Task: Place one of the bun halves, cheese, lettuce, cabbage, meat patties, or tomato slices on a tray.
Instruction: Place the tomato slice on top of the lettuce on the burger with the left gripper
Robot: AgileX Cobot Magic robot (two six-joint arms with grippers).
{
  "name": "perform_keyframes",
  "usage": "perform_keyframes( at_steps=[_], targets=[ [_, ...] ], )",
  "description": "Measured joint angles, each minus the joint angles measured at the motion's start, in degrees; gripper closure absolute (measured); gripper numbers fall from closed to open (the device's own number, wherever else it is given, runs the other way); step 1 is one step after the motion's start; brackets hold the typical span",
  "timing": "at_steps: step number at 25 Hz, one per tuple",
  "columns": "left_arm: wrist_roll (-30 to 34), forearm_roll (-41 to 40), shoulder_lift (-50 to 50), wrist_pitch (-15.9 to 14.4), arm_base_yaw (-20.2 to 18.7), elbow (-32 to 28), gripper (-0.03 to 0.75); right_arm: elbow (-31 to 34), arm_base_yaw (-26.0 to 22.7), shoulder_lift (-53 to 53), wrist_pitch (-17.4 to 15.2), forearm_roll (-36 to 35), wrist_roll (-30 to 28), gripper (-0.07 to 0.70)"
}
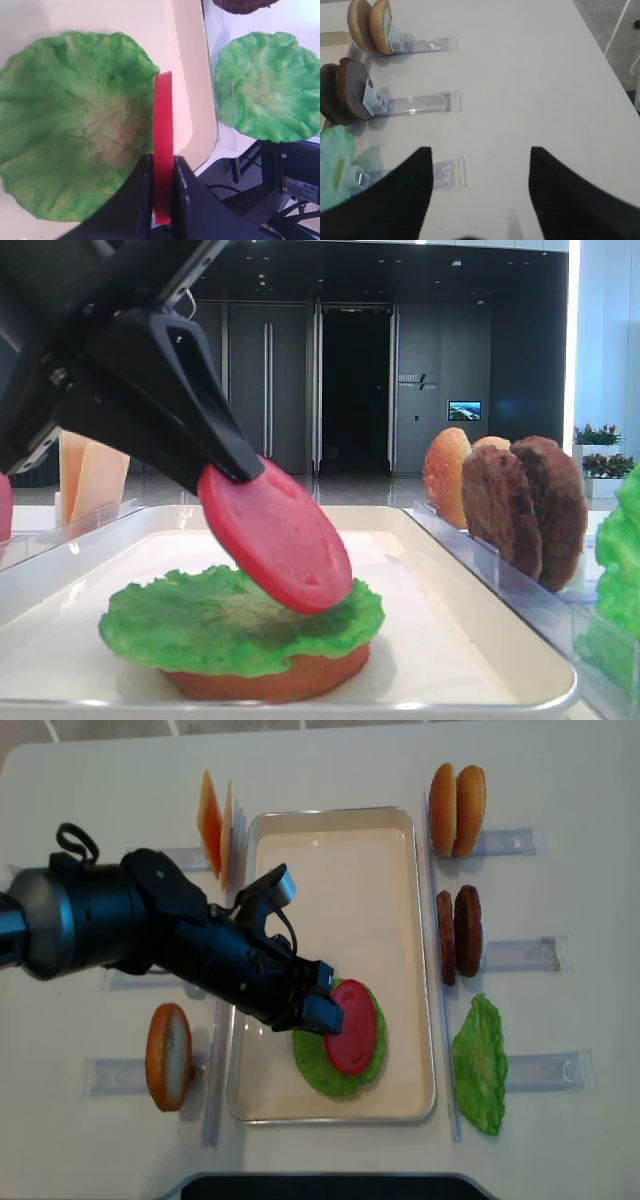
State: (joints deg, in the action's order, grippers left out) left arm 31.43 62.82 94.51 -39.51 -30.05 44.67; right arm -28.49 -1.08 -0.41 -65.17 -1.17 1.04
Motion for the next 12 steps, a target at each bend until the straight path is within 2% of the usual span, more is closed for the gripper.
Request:
perform_keyframes(
  at_steps=[12],
  targets=[
    [0.3,-0.5,0.0,0.1,0.0,0.0,0.659,0.0,0.0,0.0,0.0,0.0,0.0,0.199]
  ],
)
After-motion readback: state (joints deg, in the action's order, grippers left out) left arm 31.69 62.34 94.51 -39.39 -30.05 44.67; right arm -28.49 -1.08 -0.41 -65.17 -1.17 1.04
